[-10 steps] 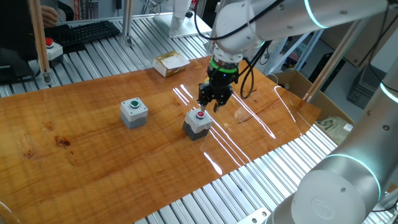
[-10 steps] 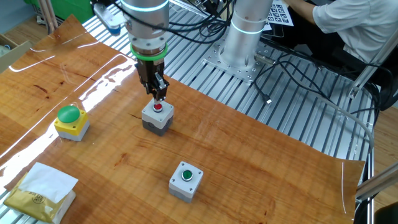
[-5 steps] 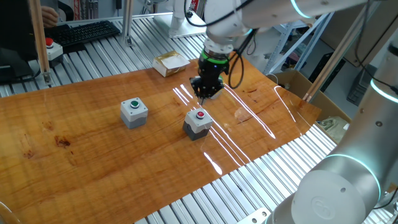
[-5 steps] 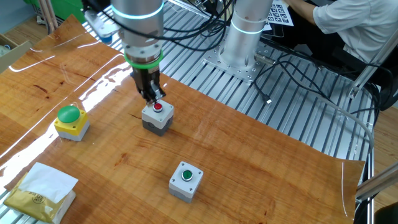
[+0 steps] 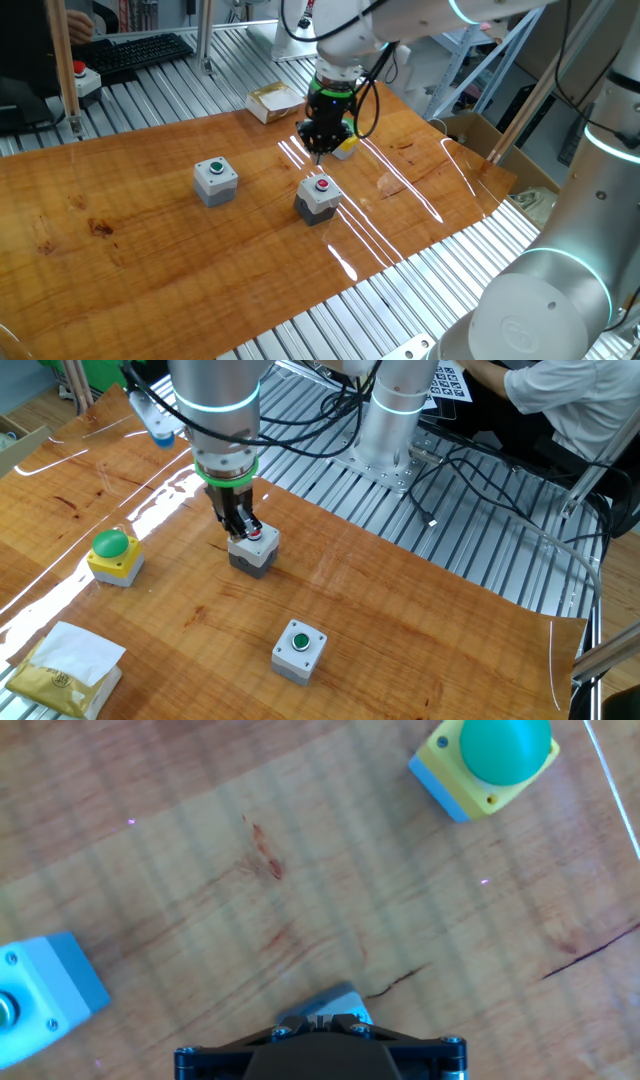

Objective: Press three buttons from left to right in sequence

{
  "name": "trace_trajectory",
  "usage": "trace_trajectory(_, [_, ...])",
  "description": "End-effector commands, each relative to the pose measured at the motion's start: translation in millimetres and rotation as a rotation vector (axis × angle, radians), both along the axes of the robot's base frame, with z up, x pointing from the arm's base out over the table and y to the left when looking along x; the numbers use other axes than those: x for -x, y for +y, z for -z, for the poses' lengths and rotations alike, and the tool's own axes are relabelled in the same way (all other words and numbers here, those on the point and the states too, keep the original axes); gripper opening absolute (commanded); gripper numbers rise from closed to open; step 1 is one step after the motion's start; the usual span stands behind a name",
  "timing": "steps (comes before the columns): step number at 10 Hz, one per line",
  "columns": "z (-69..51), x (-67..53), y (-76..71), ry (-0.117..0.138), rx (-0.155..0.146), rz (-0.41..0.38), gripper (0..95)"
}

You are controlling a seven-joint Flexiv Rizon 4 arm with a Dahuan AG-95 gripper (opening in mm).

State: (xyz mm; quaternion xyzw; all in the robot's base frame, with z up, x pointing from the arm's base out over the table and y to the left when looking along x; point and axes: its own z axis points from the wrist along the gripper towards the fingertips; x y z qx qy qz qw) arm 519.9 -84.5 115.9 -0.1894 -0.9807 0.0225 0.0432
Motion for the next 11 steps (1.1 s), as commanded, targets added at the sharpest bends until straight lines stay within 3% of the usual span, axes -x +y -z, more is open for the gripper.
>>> trace_trajectory(1, [0.3, -1.6, 0.0, -0.029, -0.015, -0.064, 0.0])
trace_trajectory(2, [0.3, -1.6, 0.0, -0.035, 0.024, -0.100, 0.0])
trace_trajectory(3, [0.3, -1.6, 0.0, -0.035, 0.032, -0.106, 0.0])
trace_trajectory(4, [0.3, -1.6, 0.0, -0.039, 0.125, -0.094, 0.0])
trace_trajectory(5, [0.3, -1.6, 0.0, -0.046, 0.085, -0.080, 0.0])
trace_trajectory(6, [0.3, -1.6, 0.0, -0.054, 0.091, -0.095, 0.0])
trace_trajectory(7, [0.3, -1.6, 0.0, -0.091, 0.089, -0.116, 0.0])
trace_trajectory(8, [0.3, -1.6, 0.0, -0.110, 0.089, -0.133, 0.0])
trace_trajectory(9, [0.3, -1.6, 0.0, -0.109, 0.091, -0.135, 0.0])
trace_trajectory(11, [0.3, -1.6, 0.0, -0.115, 0.070, -0.128, 0.0])
